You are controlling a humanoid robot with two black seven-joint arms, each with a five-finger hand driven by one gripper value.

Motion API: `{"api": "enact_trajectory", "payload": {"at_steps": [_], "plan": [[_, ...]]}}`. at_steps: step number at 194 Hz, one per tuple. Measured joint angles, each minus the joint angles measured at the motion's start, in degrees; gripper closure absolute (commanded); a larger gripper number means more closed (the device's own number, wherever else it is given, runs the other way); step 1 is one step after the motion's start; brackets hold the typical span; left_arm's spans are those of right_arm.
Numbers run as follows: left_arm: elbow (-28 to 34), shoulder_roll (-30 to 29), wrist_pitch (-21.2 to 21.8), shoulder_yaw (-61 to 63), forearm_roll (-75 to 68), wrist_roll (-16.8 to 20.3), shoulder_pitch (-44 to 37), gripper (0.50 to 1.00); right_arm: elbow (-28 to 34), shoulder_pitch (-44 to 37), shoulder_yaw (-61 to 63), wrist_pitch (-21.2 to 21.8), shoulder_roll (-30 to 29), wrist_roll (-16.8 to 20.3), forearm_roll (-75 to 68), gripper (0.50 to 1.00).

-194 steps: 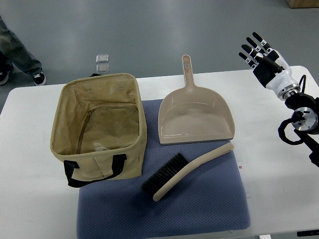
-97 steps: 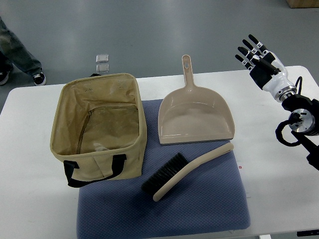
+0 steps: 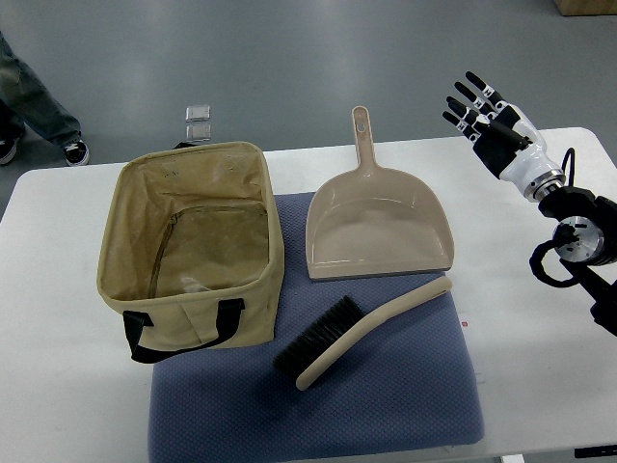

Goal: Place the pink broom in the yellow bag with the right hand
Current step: 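Move the right hand over the dustpan toward the brush handle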

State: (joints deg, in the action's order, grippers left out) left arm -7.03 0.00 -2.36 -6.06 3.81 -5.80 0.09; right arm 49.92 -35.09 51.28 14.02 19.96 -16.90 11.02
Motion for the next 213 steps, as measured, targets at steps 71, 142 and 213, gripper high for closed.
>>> {"api": "enact_trajectory", "payload": {"at_steps": [71, 142, 213], "plan": [[0.0, 0.0, 0.0, 0.0, 0.0, 0.0, 0.0, 0.500, 0.2, -0.2, 0.1, 5.0, 0.3, 0.0, 4.0, 0.572], [0.0, 0.0, 0.0, 0.0, 0.0, 0.0, 0.0, 0.500, 3.9, -5.6, -10.7, 13.2, 9.3, -4.1, 21.1, 0.574], [0.0, 0.0, 0.0, 0.0, 0.0, 0.0, 0.0, 0.500, 16.3, -10.8, -28.4, 8.0, 19.7, -12.1, 51.6, 0.576]]}}
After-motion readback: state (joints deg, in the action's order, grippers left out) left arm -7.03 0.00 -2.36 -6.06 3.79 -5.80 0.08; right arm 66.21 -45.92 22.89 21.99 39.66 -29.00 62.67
